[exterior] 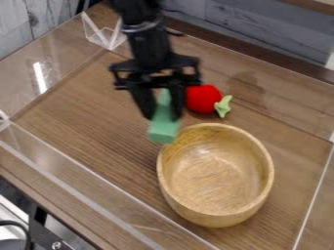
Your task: Put the green block in the brown bowl
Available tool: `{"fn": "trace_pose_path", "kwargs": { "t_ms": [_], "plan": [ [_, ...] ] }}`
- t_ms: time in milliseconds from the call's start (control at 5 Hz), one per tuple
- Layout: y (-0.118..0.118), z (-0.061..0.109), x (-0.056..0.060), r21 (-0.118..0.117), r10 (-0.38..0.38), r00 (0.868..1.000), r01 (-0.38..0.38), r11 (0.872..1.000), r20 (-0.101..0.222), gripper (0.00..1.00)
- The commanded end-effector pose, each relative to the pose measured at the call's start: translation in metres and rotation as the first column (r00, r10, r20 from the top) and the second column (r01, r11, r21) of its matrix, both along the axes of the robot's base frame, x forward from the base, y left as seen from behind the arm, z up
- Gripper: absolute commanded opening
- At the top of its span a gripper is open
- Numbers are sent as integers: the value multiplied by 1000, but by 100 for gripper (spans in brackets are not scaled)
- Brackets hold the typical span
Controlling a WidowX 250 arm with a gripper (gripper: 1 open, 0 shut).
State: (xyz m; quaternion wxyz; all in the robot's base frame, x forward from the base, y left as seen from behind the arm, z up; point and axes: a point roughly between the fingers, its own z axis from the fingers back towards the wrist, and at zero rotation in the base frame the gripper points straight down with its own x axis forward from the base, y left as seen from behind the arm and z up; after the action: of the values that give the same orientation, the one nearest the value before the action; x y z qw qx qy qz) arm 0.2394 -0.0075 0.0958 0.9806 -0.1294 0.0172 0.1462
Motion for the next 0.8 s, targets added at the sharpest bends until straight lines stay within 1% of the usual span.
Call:
{"fn": "trace_pose_path", "kwargs": {
  "t_ms": [0,200,400,600],
  "plan": [
    [-34,5,-7,-2,3,1000,-3,1000,27,0],
    [-66,-1,-18,-4,-35,999,35,999,27,0],
    [-72,2,-21,-23,-133,989,135,991,62,0],
    [-70,7,-21,-38,-150,985,154,987,89,0]
  ]
}}
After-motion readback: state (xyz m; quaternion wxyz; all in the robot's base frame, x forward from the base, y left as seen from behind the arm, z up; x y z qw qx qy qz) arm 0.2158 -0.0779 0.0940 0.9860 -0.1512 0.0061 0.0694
